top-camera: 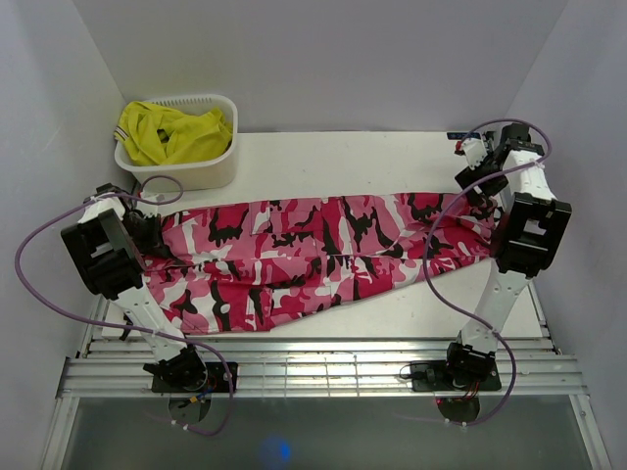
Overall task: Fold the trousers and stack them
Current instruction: Flatten the trousers out
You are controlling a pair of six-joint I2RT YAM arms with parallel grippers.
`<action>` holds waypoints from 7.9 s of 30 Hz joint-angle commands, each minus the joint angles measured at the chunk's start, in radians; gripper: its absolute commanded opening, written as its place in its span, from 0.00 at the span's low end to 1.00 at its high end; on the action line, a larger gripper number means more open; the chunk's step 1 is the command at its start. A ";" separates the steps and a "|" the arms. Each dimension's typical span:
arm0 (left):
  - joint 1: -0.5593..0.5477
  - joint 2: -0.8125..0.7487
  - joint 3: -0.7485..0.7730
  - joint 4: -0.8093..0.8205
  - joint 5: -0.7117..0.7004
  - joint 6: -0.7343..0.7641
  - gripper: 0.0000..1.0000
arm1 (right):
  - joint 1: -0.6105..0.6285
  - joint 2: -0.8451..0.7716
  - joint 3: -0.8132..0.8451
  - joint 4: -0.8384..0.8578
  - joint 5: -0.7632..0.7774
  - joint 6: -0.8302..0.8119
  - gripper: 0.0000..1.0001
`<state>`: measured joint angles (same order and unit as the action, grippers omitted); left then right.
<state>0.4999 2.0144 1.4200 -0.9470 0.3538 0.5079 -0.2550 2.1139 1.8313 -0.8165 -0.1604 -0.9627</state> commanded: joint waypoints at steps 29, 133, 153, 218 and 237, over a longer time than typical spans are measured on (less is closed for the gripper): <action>-0.047 0.101 0.152 0.162 -0.069 -0.048 0.12 | 0.125 0.178 0.114 0.507 0.310 0.183 0.96; 0.172 -0.191 -0.213 0.120 0.165 0.149 0.45 | -0.004 -0.521 -0.549 -0.389 -0.056 -0.878 0.08; 0.172 -0.243 -0.319 0.255 0.172 0.113 0.34 | -0.079 -1.098 -0.753 -0.492 0.142 -1.073 0.08; 0.167 -0.436 -0.247 0.251 0.352 0.043 0.40 | 0.025 0.170 -0.020 -0.018 0.211 -0.191 0.64; 0.167 -0.367 -0.221 0.283 0.312 0.035 0.38 | 0.118 0.231 0.175 0.456 0.410 -0.122 0.90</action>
<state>0.6701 1.6497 1.1591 -0.6796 0.6613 0.5526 -0.1703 2.2997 1.9289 -0.4557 0.1776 -1.1236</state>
